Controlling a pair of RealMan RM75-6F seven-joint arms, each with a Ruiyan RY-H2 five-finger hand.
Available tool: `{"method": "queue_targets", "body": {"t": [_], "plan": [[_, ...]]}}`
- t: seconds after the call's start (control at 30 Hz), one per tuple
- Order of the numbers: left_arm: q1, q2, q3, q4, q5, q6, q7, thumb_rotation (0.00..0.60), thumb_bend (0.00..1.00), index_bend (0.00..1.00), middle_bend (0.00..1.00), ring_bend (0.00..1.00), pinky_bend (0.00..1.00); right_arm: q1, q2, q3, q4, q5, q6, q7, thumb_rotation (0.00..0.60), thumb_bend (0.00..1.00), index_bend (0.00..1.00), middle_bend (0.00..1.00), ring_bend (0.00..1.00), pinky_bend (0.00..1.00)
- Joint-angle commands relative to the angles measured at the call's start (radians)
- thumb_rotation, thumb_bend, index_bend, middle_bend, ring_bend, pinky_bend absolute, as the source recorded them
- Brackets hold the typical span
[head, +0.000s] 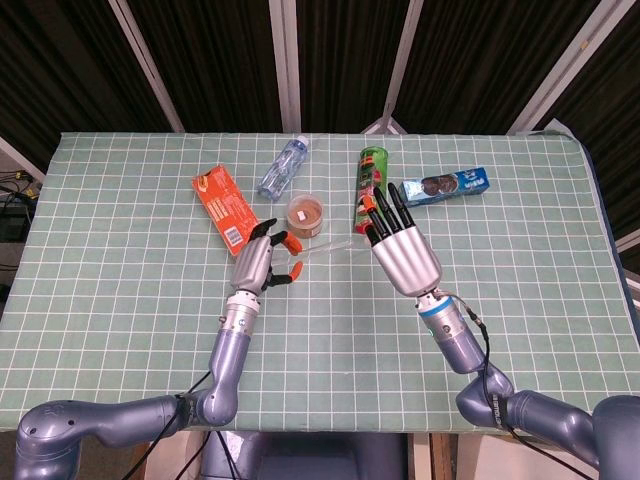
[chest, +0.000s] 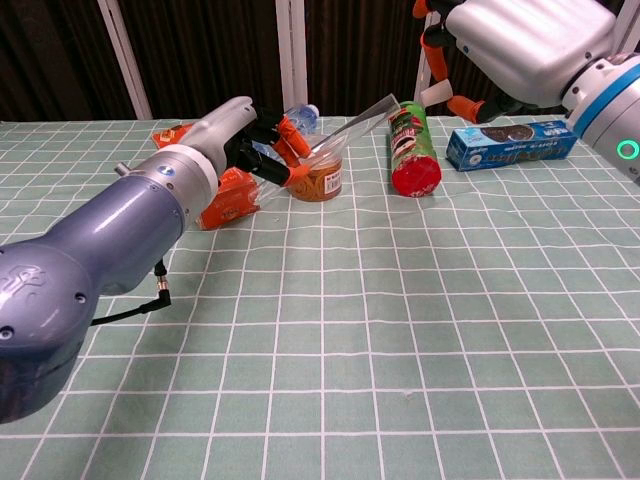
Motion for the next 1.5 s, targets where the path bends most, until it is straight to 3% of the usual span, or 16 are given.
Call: {"method": "queue_targets", "body": {"t": [0.03, 1.5], "plan": [[-0.001, -0.004, 0.0, -0.002, -0.001, 0.001, 0.003, 0.6, 0.68, 0.53, 0.48, 0.08, 0.0, 0.0, -0.002, 0.0, 0.001, 0.004, 0.001, -0.001, 0.6, 0.42, 0.6, 0.21, 0.09, 0.0], [-0.016, -0.047, -0.023, 0.008, -0.005, 0.016, 0.015, 0.6, 0.68, 0.53, 0.48, 0.08, 0.0, 0.004, -0.013, -0.011, -0.019, 0.012, 0.007, 0.006, 0.6, 0.42, 0.6, 0.21, 0.09, 0.0]]}}
